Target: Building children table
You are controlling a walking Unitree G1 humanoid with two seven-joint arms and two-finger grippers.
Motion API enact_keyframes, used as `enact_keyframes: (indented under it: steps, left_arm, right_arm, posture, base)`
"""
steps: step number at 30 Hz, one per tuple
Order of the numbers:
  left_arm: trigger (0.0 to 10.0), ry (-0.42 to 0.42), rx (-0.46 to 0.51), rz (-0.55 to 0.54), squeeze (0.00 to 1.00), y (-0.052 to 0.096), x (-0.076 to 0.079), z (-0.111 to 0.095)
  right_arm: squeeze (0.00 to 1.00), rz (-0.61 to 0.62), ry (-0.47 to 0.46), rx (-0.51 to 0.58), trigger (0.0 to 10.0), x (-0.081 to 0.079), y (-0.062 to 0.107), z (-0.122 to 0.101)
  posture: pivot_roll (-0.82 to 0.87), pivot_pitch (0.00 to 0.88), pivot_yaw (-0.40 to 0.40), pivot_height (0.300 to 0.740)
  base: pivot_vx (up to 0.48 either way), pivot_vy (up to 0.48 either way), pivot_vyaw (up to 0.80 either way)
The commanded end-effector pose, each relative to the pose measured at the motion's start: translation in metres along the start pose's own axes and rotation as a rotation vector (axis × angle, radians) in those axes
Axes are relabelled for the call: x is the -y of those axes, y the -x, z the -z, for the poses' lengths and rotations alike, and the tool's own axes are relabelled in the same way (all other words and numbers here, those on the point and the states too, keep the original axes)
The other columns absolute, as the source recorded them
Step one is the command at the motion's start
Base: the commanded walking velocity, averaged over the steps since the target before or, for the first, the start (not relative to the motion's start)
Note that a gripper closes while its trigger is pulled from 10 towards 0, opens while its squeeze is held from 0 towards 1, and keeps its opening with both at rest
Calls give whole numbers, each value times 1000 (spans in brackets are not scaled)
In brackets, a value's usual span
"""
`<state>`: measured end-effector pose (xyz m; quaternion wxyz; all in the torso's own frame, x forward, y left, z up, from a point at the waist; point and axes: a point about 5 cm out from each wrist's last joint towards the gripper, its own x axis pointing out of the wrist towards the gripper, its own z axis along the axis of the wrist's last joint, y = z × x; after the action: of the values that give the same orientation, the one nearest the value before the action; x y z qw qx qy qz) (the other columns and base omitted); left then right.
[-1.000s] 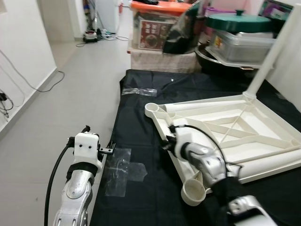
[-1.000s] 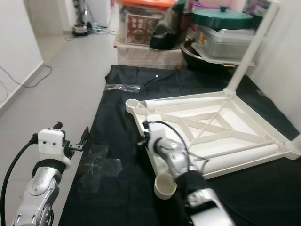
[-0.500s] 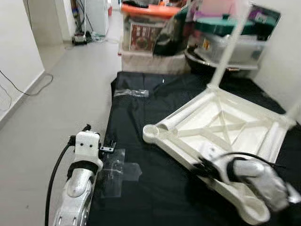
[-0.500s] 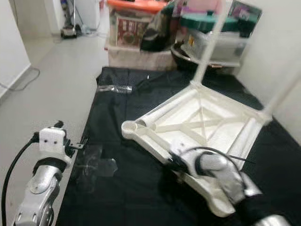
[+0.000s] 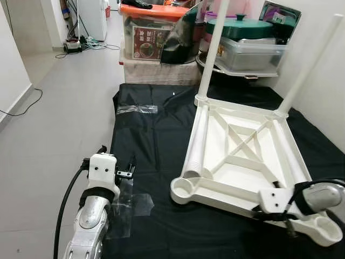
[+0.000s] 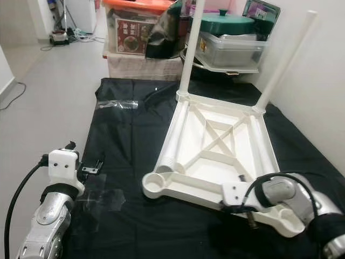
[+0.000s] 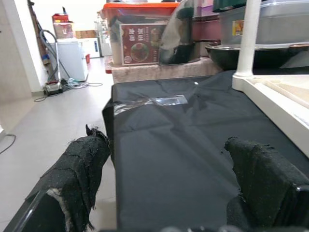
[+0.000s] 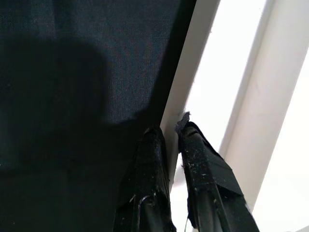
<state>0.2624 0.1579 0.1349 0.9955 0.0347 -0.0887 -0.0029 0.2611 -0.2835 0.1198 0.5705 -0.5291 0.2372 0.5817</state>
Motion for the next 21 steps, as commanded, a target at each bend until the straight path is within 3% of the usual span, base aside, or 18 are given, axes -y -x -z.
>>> enact_keyframes:
  steps: [1, 3, 6, 8, 9, 12, 13, 14, 15, 21]
  left_arm:
    - [10000, -2, -6, 7, 0, -1, 2, 3]
    - [10000, -8, -9, 12, 0, -1, 3, 3]
    - [10000, -30, -13, 33, 0, -2, 7, 3]
    - [10000, -31, -12, 38, 0, -2, 7, 3]
    - [10000, -29, -11, 47, 0, -2, 9, 3]
    - [10000, -28, -11, 50, 0, -2, 9, 3]
    - [10000, -29, -10, 54, 0, -2, 10, 2]
    - [10000, -29, -10, 54, 0, -2, 10, 2]
    - [10000, -30, -8, 59, 0, -2, 10, 2]
    - [10000, -29, -3, 63, 0, -3, 10, 1]
  right_arm:
    - [0, -256, 45, -41, 0, -34, -23, 3]
    - [0, -258, 62, -33, 0, -32, -23, 2]
    - [0, -200, 87, 34, 0, -16, -27, -7]
    - [0, -164, 62, 80, 0, -10, -30, -13]
    - [0, -99, -19, 166, 7451, 2, -35, -25]
    - [0, -87, -39, 187, 7451, 5, -36, -28]
    - [0, -85, -70, 229, 10000, 11, -34, -32]
    - [0, -85, -70, 229, 10000, 11, -34, -32]
    - [1000, -98, -114, 257, 10000, 17, -31, -34]
    - [1000, -124, -147, 332, 10000, 28, -17, -43]
  posture:
    - [-49, 0, -75, 740]
    - [-43, 0, -76, 740]
    - [-39, 0, -75, 740]
    - [-37, 0, -73, 740]
    - [-37, 0, -72, 740]
    - [-37, 0, -72, 740]
    - [-36, 0, -71, 740]
    - [-36, 0, -71, 740]
    - [-35, 0, -71, 740]
    - [-34, 0, -69, 740]
  base:
    - [0, 0, 0]
    - [0, 0, 0]
    - [0, 0, 0]
    - [0, 0, 0]
    - [0, 0, 0]
    - [0, 0, 0]
    - [0, 0, 0]
    - [0, 0, 0]
    - [0, 0, 0]
    - [0, 0, 0]
